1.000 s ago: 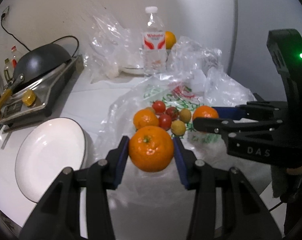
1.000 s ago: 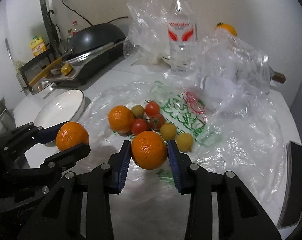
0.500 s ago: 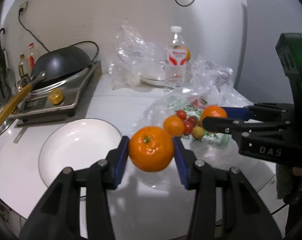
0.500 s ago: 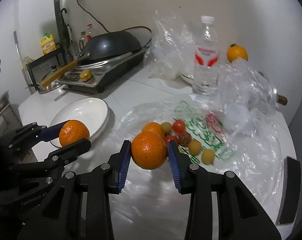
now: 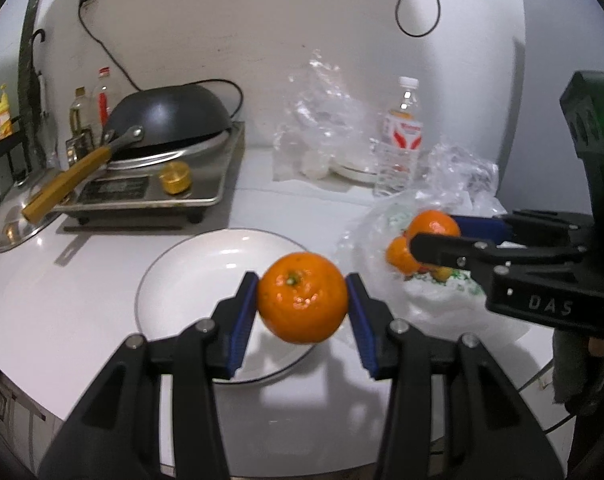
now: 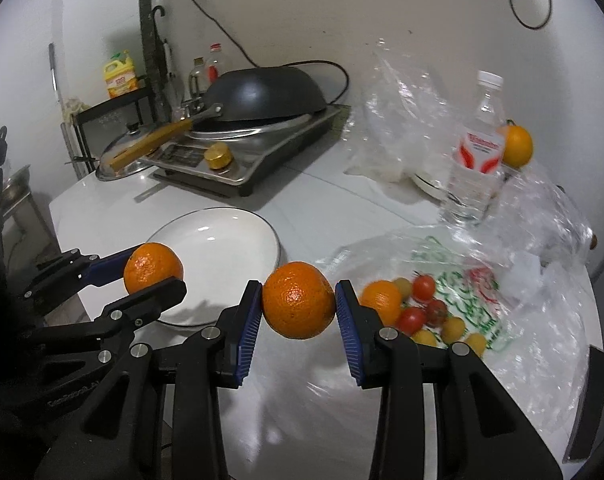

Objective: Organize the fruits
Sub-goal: 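Carry both held oranges over the white plate with both tools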

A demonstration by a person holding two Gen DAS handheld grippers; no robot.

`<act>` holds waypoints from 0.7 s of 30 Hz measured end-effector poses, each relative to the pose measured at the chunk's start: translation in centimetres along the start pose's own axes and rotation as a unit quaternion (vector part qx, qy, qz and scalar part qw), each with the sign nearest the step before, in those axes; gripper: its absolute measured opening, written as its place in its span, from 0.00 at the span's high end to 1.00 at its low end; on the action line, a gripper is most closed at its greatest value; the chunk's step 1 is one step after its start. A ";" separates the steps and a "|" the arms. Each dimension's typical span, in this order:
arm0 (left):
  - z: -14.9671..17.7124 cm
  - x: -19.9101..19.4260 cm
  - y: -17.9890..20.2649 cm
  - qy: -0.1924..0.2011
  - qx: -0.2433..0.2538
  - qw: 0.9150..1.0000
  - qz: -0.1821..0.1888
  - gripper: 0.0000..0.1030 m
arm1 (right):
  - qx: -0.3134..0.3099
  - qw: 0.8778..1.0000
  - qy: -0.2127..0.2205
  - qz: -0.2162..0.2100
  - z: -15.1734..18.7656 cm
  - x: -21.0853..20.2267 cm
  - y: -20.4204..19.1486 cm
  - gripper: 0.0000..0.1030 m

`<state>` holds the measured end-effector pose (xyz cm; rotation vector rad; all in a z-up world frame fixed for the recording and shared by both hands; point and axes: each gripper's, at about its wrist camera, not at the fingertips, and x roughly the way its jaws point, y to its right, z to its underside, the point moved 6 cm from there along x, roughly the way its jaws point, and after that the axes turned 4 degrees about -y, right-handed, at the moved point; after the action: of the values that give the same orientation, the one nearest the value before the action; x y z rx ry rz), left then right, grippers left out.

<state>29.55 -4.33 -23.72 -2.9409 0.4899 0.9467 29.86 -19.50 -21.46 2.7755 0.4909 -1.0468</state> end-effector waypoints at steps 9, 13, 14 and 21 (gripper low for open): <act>0.5 0.7 -4.0 0.004 -0.004 0.999 -0.033 0.56 | -0.018 1.000 -0.010 -0.010 -1.1 2.5 -2.9 0.62; 0.7 1.6 -5.3 -0.001 -0.008 0.999 -0.036 0.56 | -0.023 1.000 -0.017 -0.014 -1.6 3.8 -3.8 0.62; 0.8 1.8 -5.7 -0.001 -0.009 0.999 -0.038 0.56 | -0.024 0.999 -0.018 -0.016 -1.8 4.2 -4.0 0.62; 0.7 3.5 -7.6 -0.006 -0.009 0.999 -0.048 0.56 | -0.027 0.999 -0.023 -0.032 -2.9 6.8 -5.0 0.62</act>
<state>34.11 1.96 -26.88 -2.9425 0.3379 0.9614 34.67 -12.45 -23.84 2.6984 0.5978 -1.0923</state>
